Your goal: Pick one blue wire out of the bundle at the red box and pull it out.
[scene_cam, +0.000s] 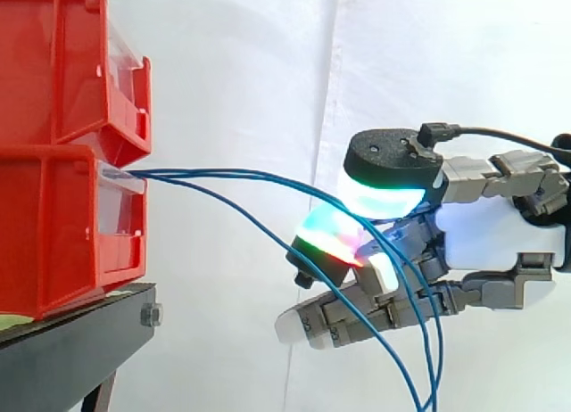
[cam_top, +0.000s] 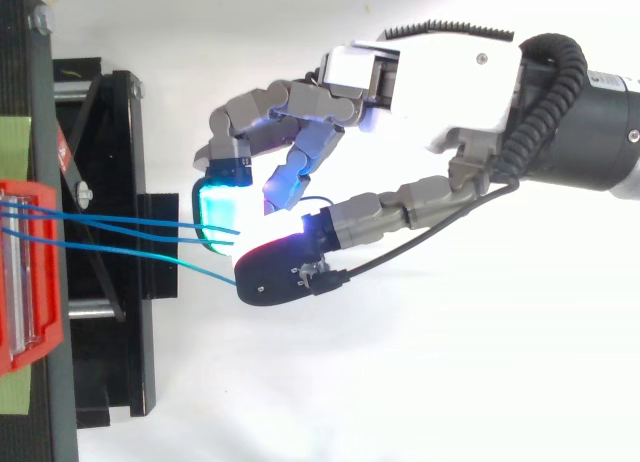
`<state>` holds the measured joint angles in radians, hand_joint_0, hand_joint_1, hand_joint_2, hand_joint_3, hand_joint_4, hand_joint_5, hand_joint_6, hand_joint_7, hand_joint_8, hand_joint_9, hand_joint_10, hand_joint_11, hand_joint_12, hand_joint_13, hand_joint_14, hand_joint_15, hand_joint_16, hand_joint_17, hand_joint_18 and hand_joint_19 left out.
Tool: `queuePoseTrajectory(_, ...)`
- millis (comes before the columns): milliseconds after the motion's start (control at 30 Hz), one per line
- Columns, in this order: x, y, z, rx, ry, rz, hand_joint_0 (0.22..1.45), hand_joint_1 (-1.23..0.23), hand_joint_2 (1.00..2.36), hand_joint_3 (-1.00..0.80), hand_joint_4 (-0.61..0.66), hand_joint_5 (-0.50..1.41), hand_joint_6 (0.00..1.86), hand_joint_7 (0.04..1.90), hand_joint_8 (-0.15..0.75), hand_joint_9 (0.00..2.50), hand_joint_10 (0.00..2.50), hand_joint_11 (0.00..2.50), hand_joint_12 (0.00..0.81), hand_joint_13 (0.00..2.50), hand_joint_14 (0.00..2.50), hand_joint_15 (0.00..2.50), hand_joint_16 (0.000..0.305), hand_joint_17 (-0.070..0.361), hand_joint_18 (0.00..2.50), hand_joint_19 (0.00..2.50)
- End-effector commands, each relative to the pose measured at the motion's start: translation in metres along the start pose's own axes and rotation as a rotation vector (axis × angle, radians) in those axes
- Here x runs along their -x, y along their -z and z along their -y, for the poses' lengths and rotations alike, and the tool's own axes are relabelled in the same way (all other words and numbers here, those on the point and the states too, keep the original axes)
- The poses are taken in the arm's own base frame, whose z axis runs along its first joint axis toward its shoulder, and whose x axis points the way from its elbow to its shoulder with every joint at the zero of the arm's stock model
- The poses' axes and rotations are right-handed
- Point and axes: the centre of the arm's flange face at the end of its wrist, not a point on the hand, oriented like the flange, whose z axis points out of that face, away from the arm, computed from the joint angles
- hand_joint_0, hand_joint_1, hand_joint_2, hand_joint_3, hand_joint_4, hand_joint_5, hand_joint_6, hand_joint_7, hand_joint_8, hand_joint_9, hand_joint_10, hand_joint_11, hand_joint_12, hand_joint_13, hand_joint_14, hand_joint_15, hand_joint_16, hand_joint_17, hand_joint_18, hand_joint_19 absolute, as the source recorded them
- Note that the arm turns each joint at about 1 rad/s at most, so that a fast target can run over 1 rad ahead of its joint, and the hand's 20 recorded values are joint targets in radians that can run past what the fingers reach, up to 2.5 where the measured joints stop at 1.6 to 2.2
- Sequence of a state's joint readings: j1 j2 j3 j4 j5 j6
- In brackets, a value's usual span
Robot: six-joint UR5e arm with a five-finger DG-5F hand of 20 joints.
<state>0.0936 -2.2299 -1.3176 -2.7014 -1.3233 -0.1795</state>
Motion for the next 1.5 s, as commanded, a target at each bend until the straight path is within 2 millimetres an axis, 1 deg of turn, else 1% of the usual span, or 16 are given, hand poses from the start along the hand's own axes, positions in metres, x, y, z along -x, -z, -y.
queuePoseTrajectory(0, -0.0001, 0.0, 0.0004, 0.0, 0.0, -0.001, 0.54, -0.78, 1.01, -0.05, 0.15, -0.12, 0.86, 1.24, 0.322, 0.97, 0.02, 0.68, 0.442, 0.3, 0.0, 0.1, 0.075, 0.169, 0.24, 0.22)
queuePoseTrajectory(67, 0.0003, 0.0001, -0.0006, 0.001, 0.0, 0.001, 0.54, -0.75, 1.0, -0.03, 0.16, -0.12, 0.86, 1.18, 0.332, 0.99, 0.02, 0.67, 0.462, 0.31, 0.0, 0.1, 0.079, 0.179, 0.25, 0.22)
queuePoseTrajectory(200, 0.0, 0.0, 0.0004, -0.001, 0.0, 0.001, 0.54, -0.72, 1.0, -0.01, 0.16, -0.11, 0.83, 1.17, 0.335, 0.98, 0.02, 0.63, 0.468, 0.3, 0.0, 0.09, 0.081, 0.183, 0.24, 0.23)
queuePoseTrajectory(400, 0.0003, 0.0001, -0.0006, 0.001, 0.0, 0.001, 0.52, -0.69, 1.11, -0.02, 0.15, -0.1, 0.77, 1.19, 0.341, 0.97, 0.02, 0.6, 0.473, 0.3, 0.0, 0.08, 0.082, 0.184, 0.24, 0.23)
queuePoseTrajectory(500, 0.0003, 0.0001, -0.0006, 0.001, 0.0, 0.001, 0.54, -0.71, 1.09, -0.01, 0.16, -0.1, 0.75, 1.2, 0.333, 0.96, 0.02, 0.6, 0.467, 0.29, 0.0, 0.08, 0.08, 0.181, 0.25, 0.22)
queuePoseTrajectory(567, 0.0003, 0.0001, -0.0006, 0.001, -0.002, 0.001, 0.57, -0.74, 1.03, 0.01, 0.17, -0.1, 0.74, 1.2, 0.327, 0.95, 0.02, 0.58, 0.46, 0.3, 0.0, 0.08, 0.079, 0.178, 0.24, 0.21)
queuePoseTrajectory(633, 0.0003, 0.0001, -0.0006, 0.001, -0.003, 0.001, 0.58, -0.75, 1.0, 0.02, 0.17, -0.1, 0.72, 1.22, 0.327, 0.93, 0.02, 0.6, 0.454, 0.29, 0.0, 0.08, 0.078, 0.175, 0.24, 0.21)
queuePoseTrajectory(833, -0.0007, 0.0001, -0.0008, 0.001, -0.016, 0.001, 0.59, -0.78, 1.0, 0.04, 0.19, -0.1, 0.72, 1.23, 0.312, 0.9, 0.02, 0.61, 0.443, 0.29, 0.0, 0.07, 0.076, 0.171, 0.24, 0.2)
queuePoseTrajectory(967, 0.0002, 0.0, 0.0005, -0.001, -0.032, 0.002, 0.59, -0.81, 1.0, 0.06, 0.23, -0.1, 0.7, 1.25, 0.307, 0.88, 0.02, 0.52, 0.441, 0.28, 0.0, 0.05, 0.076, 0.171, 0.25, 0.19)
queuePoseTrajectory(1000, -0.0007, -0.0003, -0.0015, 0.002, -0.042, 0.001, 0.59, -0.81, 1.0, 0.06, 0.25, -0.09, 0.67, 1.32, 0.305, 0.88, 0.02, 0.5, 0.441, 0.28, 0.0, 0.06, 0.076, 0.171, 0.25, 0.18)
queuePoseTrajectory(1133, 0.0003, -0.0007, -0.002, 0.004, -0.058, 0.002, 0.59, -0.83, 1.0, 0.07, 0.35, -0.07, 0.63, 1.35, 0.313, 0.88, 0.02, 0.45, 0.445, 0.28, 0.0, 0.05, 0.077, 0.174, 0.26, 0.17)
queuePoseTrajectory(1200, 0.0001, -0.0008, -0.001, 0.002, -0.07, 0.001, 0.6, -0.82, 1.0, 0.07, 0.41, -0.05, 0.56, 1.46, 0.31, 0.89, 0.02, 0.44, 0.442, 0.28, 0.0, 0.04, 0.076, 0.172, 0.26, 0.18)
queuePoseTrajectory(1267, 0.0002, -0.0007, -0.0021, 0.004, -0.07, 0.0, 0.61, -0.8, 1.0, 0.08, 0.42, -0.03, 0.5, 1.53, 0.302, 0.9, 0.01, 0.42, 0.437, 0.28, 0.0, 0.04, 0.076, 0.17, 0.25, 0.18)
queuePoseTrajectory(1300, 0.0003, -0.0007, -0.002, 0.004, -0.07, 0.002, 0.62, -0.79, 1.0, 0.09, 0.42, -0.03, 0.5, 1.52, 0.3, 0.9, 0.02, 0.42, 0.437, 0.29, 0.0, 0.04, 0.076, 0.17, 0.25, 0.19)
queuePoseTrajectory(1367, 0.0002, -0.0007, -0.0021, 0.004, -0.07, 0.0, 0.61, -0.73, 1.07, 0.08, 0.42, -0.03, 0.5, 1.45, 0.299, 0.93, 0.01, 0.41, 0.437, 0.3, 0.0, 0.04, 0.075, 0.169, 0.26, 0.2)
queuePoseTrajectory(1467, -0.001, -0.0007, -0.0023, 0.004, -0.07, -0.001, 0.6, -0.68, 1.12, 0.06, 0.43, -0.03, 0.5, 1.42, 0.299, 0.95, 0.01, 0.39, 0.437, 0.3, 0.0, 0.04, 0.075, 0.17, 0.26, 0.2)
